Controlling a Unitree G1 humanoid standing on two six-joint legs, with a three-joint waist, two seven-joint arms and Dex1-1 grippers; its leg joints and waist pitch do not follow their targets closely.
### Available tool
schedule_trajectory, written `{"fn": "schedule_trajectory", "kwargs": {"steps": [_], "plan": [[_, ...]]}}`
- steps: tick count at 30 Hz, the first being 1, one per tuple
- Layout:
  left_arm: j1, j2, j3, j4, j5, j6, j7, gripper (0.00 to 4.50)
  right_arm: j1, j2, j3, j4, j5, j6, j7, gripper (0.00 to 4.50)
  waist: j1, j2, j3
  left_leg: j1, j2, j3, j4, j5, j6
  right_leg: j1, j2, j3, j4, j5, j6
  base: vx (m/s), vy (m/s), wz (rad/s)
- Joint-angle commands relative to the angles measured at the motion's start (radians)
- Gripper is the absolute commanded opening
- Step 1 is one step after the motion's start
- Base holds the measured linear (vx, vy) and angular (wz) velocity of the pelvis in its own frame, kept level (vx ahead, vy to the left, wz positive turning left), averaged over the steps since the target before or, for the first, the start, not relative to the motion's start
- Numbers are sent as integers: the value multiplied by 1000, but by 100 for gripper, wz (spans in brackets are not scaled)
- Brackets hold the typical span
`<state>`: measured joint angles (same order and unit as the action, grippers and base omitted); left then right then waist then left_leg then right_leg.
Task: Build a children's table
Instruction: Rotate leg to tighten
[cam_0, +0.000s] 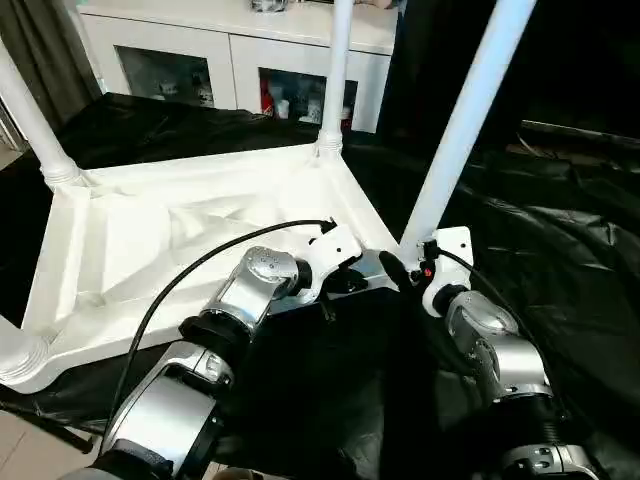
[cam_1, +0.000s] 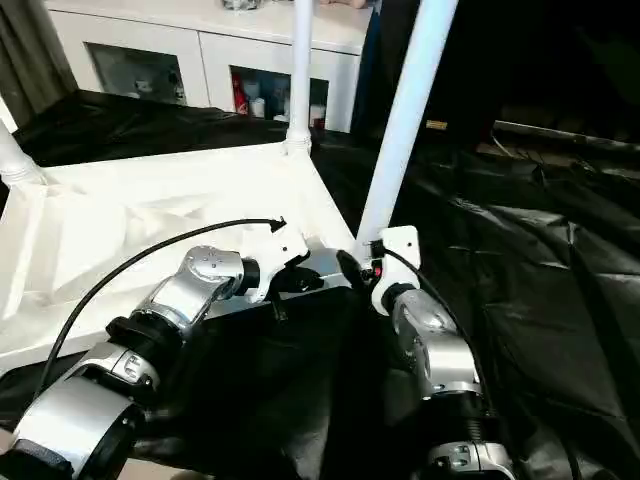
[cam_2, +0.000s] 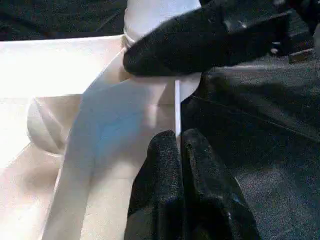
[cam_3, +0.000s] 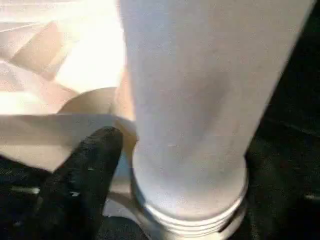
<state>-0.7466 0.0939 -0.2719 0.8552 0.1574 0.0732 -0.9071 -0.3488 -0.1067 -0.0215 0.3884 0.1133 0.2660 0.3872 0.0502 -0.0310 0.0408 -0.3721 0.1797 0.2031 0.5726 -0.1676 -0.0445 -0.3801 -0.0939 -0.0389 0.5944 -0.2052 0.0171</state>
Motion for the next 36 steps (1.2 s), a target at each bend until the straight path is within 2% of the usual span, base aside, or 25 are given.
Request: {"fn": "schedule_trajectory", "kwargs": {"steps": [1, 4, 5, 6, 7, 8, 10, 12, 16, 18, 20, 22, 25, 26, 27, 30, 33, 35, 36], "plan": [[1, -17, -15, -8, -33, -47, -52, 0, -10, -1, 88, -12, 26, 14, 117, 381, -5, -16, -44, 16, 52, -32, -78, -350, 6, 10, -61, 35, -97, -386, -142, 0, 0, 0], [9, 47, -14, -35, -49, -62, -152, 0, 12, -86, 120, -68, 57, 15, 302, 381, 1, -18, -46, 12, 52, -29, -74, -301, 36, 17, -62, 36, -91, -329, -159, 0, 0, 0], [9, 47, -14, -35, -49, -62, -152, 0, 12, -86, 120, -68, 57, 15, 302, 381, 1, -18, -46, 12, 52, -29, -74, -301, 36, 17, -62, 36, -91, -329, -159, 0, 0, 0], [19, 99, -14, -54, -63, -72, -237, 0, 24, -154, 128, -97, 84, 17, 432, 381, 2, -18, -50, 10, 54, -27, -72, -269, 45, 21, -61, 34, -84, -275, -177, 0, 0, 0], [22, 113, -14, -60, -68, -77, -264, 0, 26, -175, 130, -103, 93, 18, 469, 381, 4, -16, -50, 7, 54, -26, -69, -243, 58, 24, -59, 34, -76, -222, -193, 0, 0, 0], [23, 118, -14, -61, -69, -79, -273, 0, 26, -182, 130, -105, 96, 18, 482, 381, 4, -16, -51, 8, 54, -26, -69, -235, 64, 26, -60, 32, -75, -204, -201, 0, 0, 0], [30, 143, -9, -75, -87, -77, -325, 0, 27, -221, 135, -118, 113, 23, 551, 381, 4, -12, -55, 9, 56, -24, -63, -196, 78, 27, -58, 31, -63, -120, -236, 26, -3, -1], [31, 149, -7, -80, -94, -78, -343, 0, 27, -233, 137, -121, 116, 24, 572, 381, 6, -12, -58, 12, 56, -21, -59, -149, 96, 28, -55, 30, -52, -27, -272, 26, -3, -1], [45, 178, -11, -112, -123, -53, -430, 0, 20, -266, 153, -124, 114, 9, 632, 381, 14, -12, -60, 13, 57, -16, -52, -110, 118, 32, -53, 28, -41, 44, -304, 0, 0, 0], [49, 188, -13, -121, -131, -44, -454, 0, 19, -274, 159, -124, 110, 2, 646, 381, 16, -11, -61, 12, 58, -14, -50, -110, 117, 31, -53, 28, -39, 43, -306, 0, 0, 0], [48, 194, -10, -117, -136, -46, -468, 0, 19, -279, 170, -123, 110, -1, 664, 366, 17, -16, -59, 11, 59, -13, -50, -121, 112, 28, -53, 27, -40, 22, -303, 0, 0, 0], [48, 195, -9, -114, -136, -47, -467, 0, 20, -278, 173, -121, 110, -2, 665, 355, 19, -12, -56, 12, 59, -13, -52, -152, 100, 25, -55, 28, -45, -32, -296, 0, 0, 0], [49, 196, -9, -116, -135, -48, -465, 0, 22, -278, 177, -120, 112, -4, 671, 337, 17, -13, -52, 12, 60, -16, -56, -208, 60, 21, -56, 31, -54, -132, -268, 0, 0, 0], [53, 198, -8, -123, -136, -45, -466, 0, 24, -275, 175, -123, 115, -2, 675, 318, 17, -14, -52, 12, 59, -16, -57, -216, 55, 21, -57, 32, -56, -143, -263, 0, 0, 0], [57, 200, -7, -132, -137, -41, -470, 0, 27, -274, 174, -124, 116, -2, 678, 318, 16, -14, -52, 12, 59, -17, -57, -223, 48, 21, -57, 32, -56, -156, -258, 0, 0, 0], [67, 208, -5, -144, -138, -40, -475, 0, 34, -272, 175, -124, 116, -3, 681, 283, 14, -15, -53, 11, 58, -17, -56, -212, 50, 21, -56, 33, -54, -139, -255, 0, 0, 0], [65, 208, -4, -136, -133, -46, -465, 0, 36, -270, 174, -123, 116, -2, 676, 275, 13, -15, -54, 11, 57, -16, -54, -197, 56, 21, -55, 33, -52, -117, -258, 0, 0, 0], [56, 197, 2, -106, -112, -68, -405, 0, 43, -255, 166, -115, 105, 1, 631, 271, 14, -14, -55, 11, 57, -16, -53, -189, 61, 21, -54, 32, -51, -103, -262, 0, 0, 0], [42, 179, 9, -76, -95, -69, -336, 0, 43, -231, 152, -94, 93, 2, 570, 270, 11, -14, -53, 12, 57, -14, -53, -191, 60, 16, -52, 33, -53, -103, -262, 0, 0, 0]]}}
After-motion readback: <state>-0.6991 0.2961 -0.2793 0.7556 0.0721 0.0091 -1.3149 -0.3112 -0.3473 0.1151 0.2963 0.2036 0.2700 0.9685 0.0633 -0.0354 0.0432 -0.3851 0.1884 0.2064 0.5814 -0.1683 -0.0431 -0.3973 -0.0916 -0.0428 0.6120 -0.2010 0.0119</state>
